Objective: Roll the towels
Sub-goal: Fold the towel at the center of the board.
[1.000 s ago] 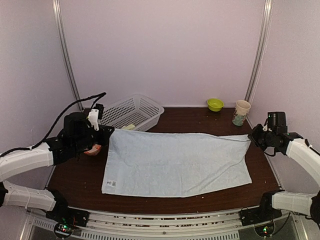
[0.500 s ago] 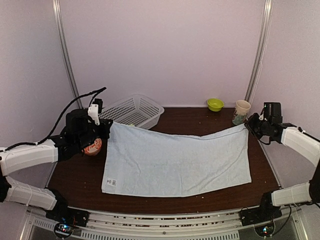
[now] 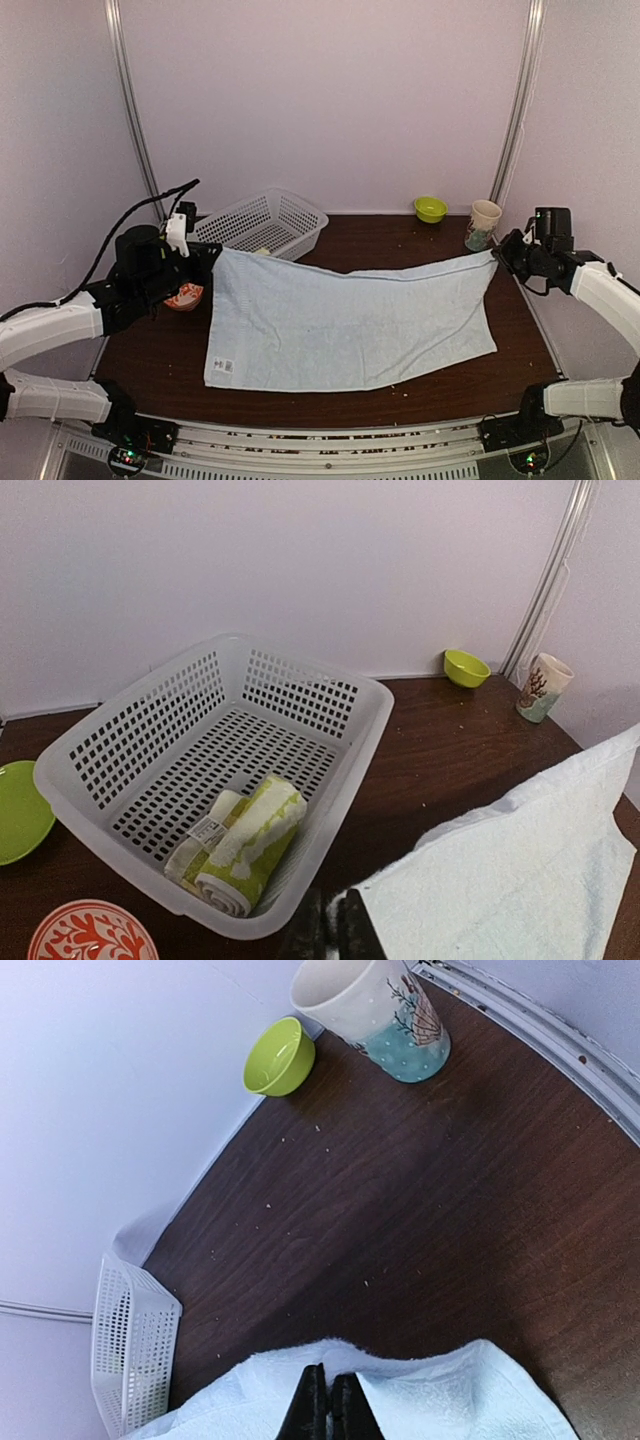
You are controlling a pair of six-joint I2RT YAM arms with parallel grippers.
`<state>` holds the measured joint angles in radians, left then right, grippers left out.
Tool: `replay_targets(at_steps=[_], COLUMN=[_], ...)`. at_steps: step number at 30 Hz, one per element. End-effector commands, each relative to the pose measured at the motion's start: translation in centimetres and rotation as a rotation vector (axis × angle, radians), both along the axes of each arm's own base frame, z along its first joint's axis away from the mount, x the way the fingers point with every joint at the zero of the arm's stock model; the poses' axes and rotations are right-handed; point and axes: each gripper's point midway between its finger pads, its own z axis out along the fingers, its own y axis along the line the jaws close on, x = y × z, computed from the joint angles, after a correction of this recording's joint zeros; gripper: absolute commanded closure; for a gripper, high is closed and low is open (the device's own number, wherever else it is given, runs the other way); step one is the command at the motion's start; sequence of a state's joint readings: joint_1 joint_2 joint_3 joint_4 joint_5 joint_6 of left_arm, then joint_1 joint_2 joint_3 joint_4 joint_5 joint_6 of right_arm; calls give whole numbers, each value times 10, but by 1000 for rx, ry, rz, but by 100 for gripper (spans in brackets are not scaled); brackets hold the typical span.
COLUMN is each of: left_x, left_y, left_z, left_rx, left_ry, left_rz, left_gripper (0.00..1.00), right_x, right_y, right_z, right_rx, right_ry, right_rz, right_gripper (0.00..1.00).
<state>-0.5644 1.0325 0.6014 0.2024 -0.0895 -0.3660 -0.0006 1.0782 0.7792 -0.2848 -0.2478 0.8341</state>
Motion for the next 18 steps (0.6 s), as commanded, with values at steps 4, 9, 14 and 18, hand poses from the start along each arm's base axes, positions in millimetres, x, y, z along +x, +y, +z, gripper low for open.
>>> replay_targets(at_steps=[4,9,14,18], left_x=[-31,-52,-69,-80], left_y=[10,19,28,28], left_z=[-22,-19,-22,-32], left_rx=[-43,-99,-133,-170], left_ry=[22,-15,5,51], left_rz=[-44,-61,-62,-83], left_gripper=[100,100,100,100], right_x=[-31,-38,-52,-64], right_y=[4,13,16,18], right_z=[-46,-54,-64,-70], right_rx=[17,67,71,76], right_ry=[96,107,133,149], right_rz=[27,52,67,79], right_gripper=[100,100,100,100])
